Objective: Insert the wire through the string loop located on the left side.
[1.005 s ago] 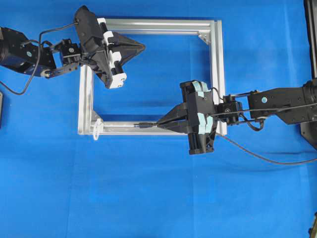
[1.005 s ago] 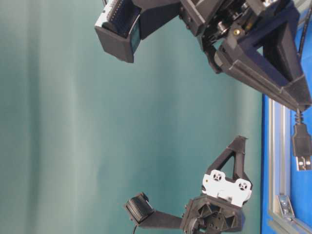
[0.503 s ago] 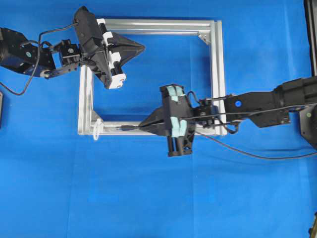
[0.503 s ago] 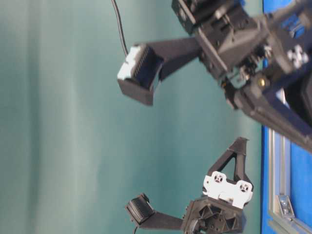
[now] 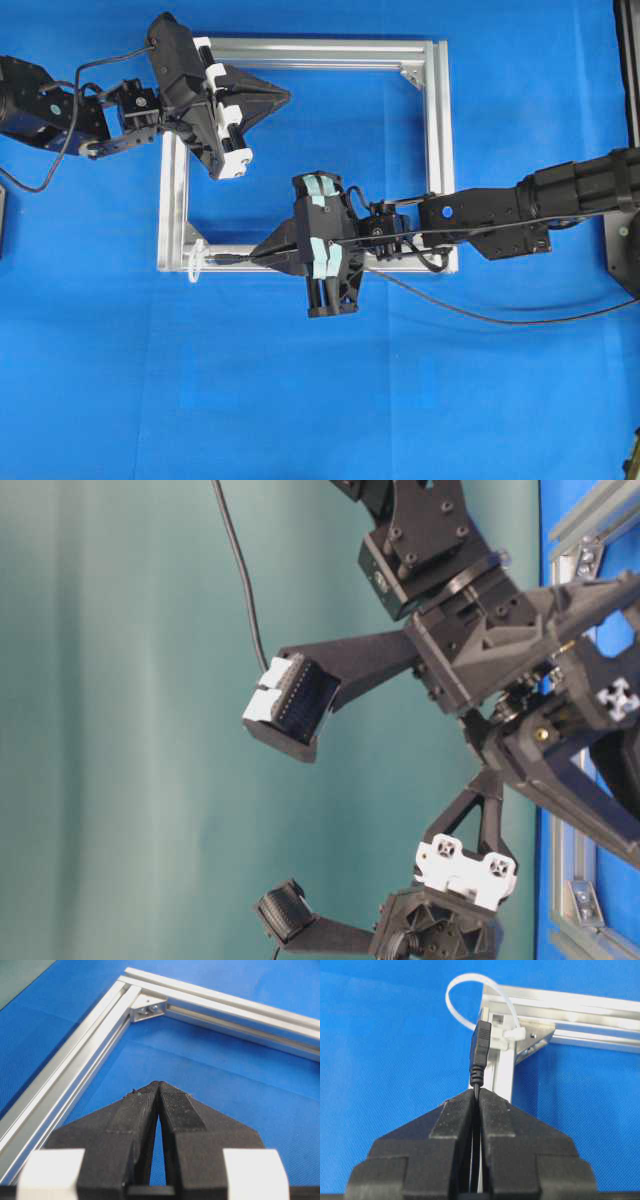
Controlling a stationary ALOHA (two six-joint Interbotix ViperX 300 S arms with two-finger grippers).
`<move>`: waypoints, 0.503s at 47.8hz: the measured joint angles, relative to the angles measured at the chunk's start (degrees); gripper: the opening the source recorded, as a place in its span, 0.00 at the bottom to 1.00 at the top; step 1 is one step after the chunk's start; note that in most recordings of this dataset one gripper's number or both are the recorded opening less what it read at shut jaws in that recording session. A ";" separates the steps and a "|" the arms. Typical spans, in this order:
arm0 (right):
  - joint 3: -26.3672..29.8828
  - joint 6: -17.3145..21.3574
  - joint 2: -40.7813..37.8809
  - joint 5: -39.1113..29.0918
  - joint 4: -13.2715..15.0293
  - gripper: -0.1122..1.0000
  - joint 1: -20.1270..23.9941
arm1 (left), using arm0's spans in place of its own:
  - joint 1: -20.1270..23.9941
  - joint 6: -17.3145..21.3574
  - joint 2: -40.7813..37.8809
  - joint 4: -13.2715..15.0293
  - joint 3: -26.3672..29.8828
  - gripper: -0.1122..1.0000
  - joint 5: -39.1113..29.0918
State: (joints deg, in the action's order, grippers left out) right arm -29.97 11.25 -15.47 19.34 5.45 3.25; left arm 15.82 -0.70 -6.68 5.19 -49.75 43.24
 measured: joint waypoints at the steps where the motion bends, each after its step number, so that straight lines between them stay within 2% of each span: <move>1: 0.00 0.00 0.00 0.09 0.00 0.10 0.00 | 0.00 0.00 0.00 -0.09 0.00 0.10 0.00; 24: 0.00 0.00 0.00 -0.26 0.00 0.10 0.00 | -0.18 0.00 0.00 0.00 0.00 0.10 0.00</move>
State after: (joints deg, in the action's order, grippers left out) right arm -29.97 11.25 -15.47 19.07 5.45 3.25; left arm 15.64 -0.70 -6.68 5.19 -49.75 43.24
